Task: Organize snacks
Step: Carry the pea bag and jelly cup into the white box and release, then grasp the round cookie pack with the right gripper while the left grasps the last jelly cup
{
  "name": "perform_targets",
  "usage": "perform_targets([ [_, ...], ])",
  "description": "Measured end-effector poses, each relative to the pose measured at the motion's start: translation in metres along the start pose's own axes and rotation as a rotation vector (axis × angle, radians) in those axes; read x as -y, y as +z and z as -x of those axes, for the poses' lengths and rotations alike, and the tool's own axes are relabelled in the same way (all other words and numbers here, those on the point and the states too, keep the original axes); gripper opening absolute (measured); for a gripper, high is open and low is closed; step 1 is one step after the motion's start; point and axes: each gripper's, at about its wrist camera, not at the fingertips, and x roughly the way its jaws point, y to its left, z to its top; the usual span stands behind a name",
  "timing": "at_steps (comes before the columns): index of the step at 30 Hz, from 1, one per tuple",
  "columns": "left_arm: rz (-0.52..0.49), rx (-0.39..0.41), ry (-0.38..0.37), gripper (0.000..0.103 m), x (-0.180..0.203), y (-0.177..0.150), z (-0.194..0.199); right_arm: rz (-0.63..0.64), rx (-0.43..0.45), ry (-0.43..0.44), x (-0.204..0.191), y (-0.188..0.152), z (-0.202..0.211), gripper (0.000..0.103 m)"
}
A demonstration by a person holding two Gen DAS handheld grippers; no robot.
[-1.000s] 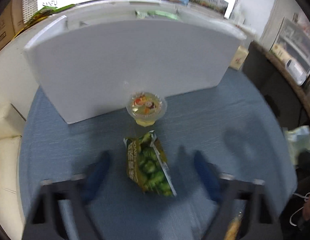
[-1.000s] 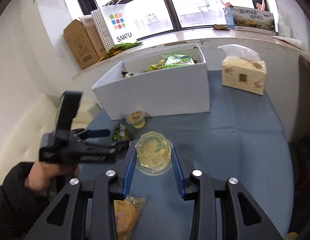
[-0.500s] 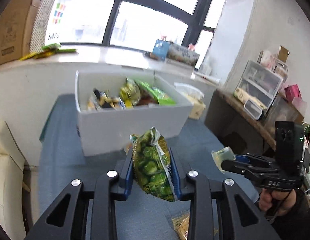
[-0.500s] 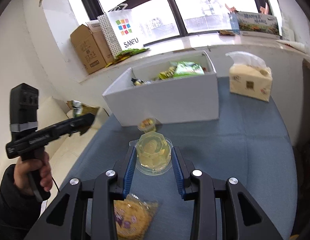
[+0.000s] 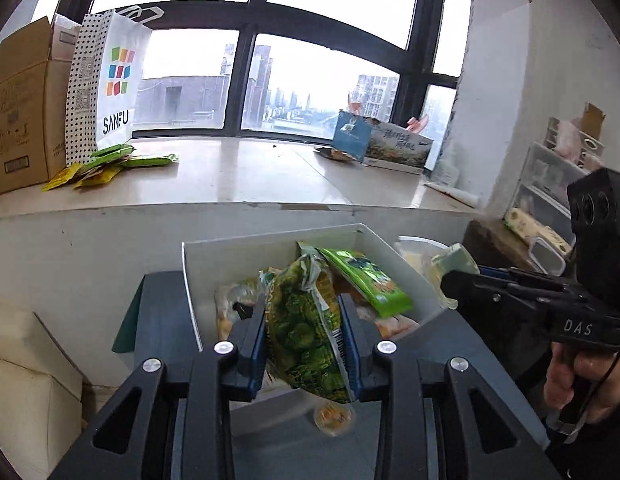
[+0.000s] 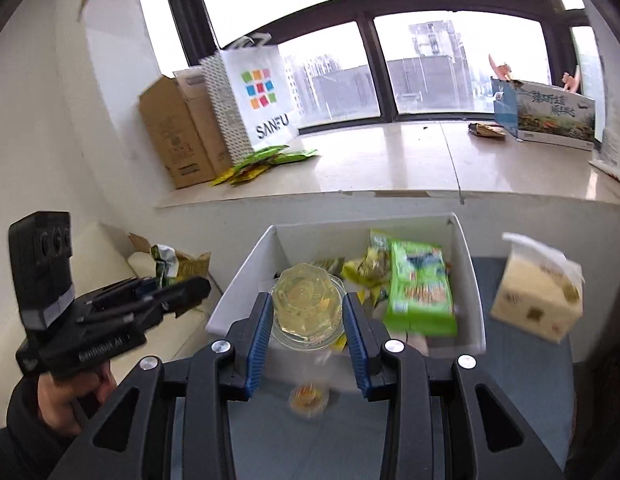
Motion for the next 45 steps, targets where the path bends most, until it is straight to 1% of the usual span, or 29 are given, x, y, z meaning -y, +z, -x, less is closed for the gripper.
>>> perform_targets([
  [1,-0.002,-0.012,0.013,0.036,-0.003,0.006,-0.009,0.0,-0.016,-0.009,0.001,0.006,-0.009,0.039],
  [2,0.005,-0.008,0.042,0.039,-0.004,0.01,-0.018,-0.005,-0.041,-0.008,0.004,0.013,-0.021,0.039],
  [3,0.015,-0.014,0.069,0.048,-0.008,0.013,-0.027,-0.01,-0.048,-0.008,0.007,0.017,-0.03,0.039],
  [4,0.021,-0.034,0.07,0.059,-0.011,0.015,-0.035,-0.008,-0.047,-0.021,0.009,0.021,-0.038,0.04],
  [5,0.031,-0.061,0.072,0.093,-0.015,0.014,-0.043,-0.001,-0.056,-0.04,0.01,0.023,-0.046,0.045],
  [6,0.047,-0.086,0.091,0.103,-0.019,0.013,-0.05,-0.001,-0.078,-0.062,0.013,0.026,-0.056,0.075],
  [7,0.058,-0.098,0.101,0.103,-0.022,0.01,-0.054,-0.013,-0.093,-0.078,0.016,0.027,-0.062,0.103],
  [8,0.066,-0.099,0.096,0.103,-0.024,0.007,-0.056,-0.036,-0.092,-0.095,0.021,0.026,-0.064,0.103],
  [11,0.085,-0.107,0.1,0.103,-0.031,-0.002,-0.057,-0.075,-0.034,-0.083,0.031,0.021,-0.053,0.103],
  [14,0.079,-0.097,0.11,0.103,-0.032,-0.005,-0.054,-0.103,-0.036,-0.065,0.039,0.016,-0.049,0.103],
  [17,0.062,-0.092,0.122,0.103,-0.028,-0.008,-0.046,-0.06,-0.025,-0.079,0.037,0.013,-0.042,0.103],
  [19,0.053,-0.08,0.134,0.103,-0.025,-0.009,-0.038,-0.056,-0.009,-0.085,0.038,0.011,-0.035,0.103],
  [22,0.081,-0.066,0.09,0.103,-0.022,-0.011,-0.019,-0.063,0.004,-0.055,0.037,0.01,-0.021,0.103],
  [25,0.093,-0.041,0.046,0.103,-0.016,-0.017,0.0,-0.011,-0.007,-0.007,0.029,0.007,-0.004,0.103],
  [27,0.095,-0.03,0.027,0.103,-0.012,-0.023,0.014,0.024,0.025,0.006,0.022,0.001,0.015,0.103],
  [28,0.102,-0.02,0.013,0.103,-0.011,-0.027,0.022,0.03,0.041,0.027,0.02,-0.003,0.026,0.103],
  [30,0.106,-0.008,-0.024,0.103,-0.005,-0.036,0.039,0.026,0.073,0.088,0.017,-0.014,0.047,0.103],
  [32,0.094,-0.001,-0.04,0.103,0.003,-0.049,0.057,0.021,0.091,0.145,0.014,-0.031,0.067,0.103],
  [34,0.072,0.007,-0.056,0.103,0.012,-0.063,0.076,0.025,0.085,0.178,0.009,-0.049,0.08,0.103],
  [36,0.062,0.014,-0.066,0.103,0.02,-0.078,0.092,0.043,0.061,0.195,0.001,-0.073,0.094,0.103],
  [39,0.073,-0.003,-0.116,0.103,0.031,-0.1,0.115,0.109,0.047,0.157,-0.014,-0.108,0.111,0.103],
  [42,0.052,0.005,-0.09,0.103,0.043,-0.116,0.138,0.159,0.014,0.123,-0.029,-0.146,0.122,0.103],
  [45,0.055,0.017,-0.075,0.103,0.047,-0.127,0.156,0.15,-0.034,0.051,-0.036,-0.177,0.12,0.103],
])
